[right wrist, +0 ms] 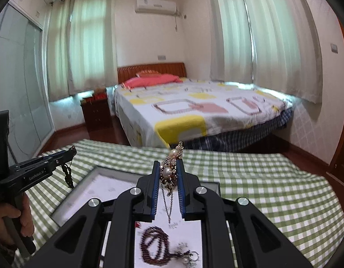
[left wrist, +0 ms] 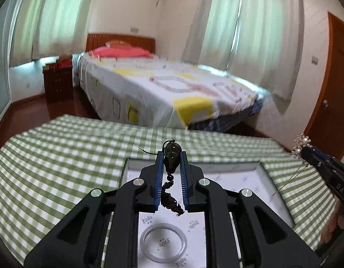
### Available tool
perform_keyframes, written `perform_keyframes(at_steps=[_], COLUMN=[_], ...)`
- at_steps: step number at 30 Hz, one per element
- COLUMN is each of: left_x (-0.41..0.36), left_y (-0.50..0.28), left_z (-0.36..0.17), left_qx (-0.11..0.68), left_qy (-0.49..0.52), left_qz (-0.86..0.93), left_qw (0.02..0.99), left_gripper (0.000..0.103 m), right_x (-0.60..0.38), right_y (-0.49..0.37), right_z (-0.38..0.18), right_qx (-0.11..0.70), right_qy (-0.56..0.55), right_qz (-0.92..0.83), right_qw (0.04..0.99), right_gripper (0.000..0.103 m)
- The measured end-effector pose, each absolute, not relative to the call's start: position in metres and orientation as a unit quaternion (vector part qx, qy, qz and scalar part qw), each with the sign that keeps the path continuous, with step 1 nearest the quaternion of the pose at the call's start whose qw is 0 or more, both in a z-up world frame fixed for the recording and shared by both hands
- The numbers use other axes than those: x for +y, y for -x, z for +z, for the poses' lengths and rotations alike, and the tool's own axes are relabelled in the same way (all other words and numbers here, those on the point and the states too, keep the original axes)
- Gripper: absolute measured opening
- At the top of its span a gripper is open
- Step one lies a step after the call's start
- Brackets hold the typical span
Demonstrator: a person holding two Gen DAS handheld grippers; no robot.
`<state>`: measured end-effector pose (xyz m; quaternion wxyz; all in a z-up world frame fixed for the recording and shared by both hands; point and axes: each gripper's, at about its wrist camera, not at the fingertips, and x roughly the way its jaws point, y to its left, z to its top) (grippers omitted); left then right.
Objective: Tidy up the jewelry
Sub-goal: 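Carry the pearl brooch and black pendant into the box and open both tools, then grasp the gold chain with the left tool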
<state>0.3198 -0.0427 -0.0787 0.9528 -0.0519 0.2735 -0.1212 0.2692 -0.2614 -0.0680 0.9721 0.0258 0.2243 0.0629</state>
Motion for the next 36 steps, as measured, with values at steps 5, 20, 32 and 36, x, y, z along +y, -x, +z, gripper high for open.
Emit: perform_keyframes(at_steps=[5,20,32,36], left_x=[-0.048,-0.053,-0.053,-0.049], left_y=[-0.346,-0.373,-0.368,-0.356], left_z=[-0.115,-0.167,-0.161,-0.150], left_qx=[0.323,0.429,0.417,0.385], left_qy=[0.044,0.036,0.035,0.034], left_qz=[-0.116,-0.112,-0.118,-0.121], left_qw=[0.938,0.896,0.900,0.914], left_gripper=[0.015,0.015,0.042,0.046], right_x=[-0.269,-0.276,-0.277,-0.277], right_y=[-0.286,-0.313,-0.311,-0.304], right_z=[-0.100,-0.164,-0.161,-0.152], right_qx=[0.267,0.391,0.387,0.368], right_qy=[-0.031,-0.052,-0.049,-0.045], right_qz=[0.055,0.044,0.043,0.039], right_qw=[0.962,0.918,0.920,0.928], right_gripper=[0.016,0.016,0.036,0.038])
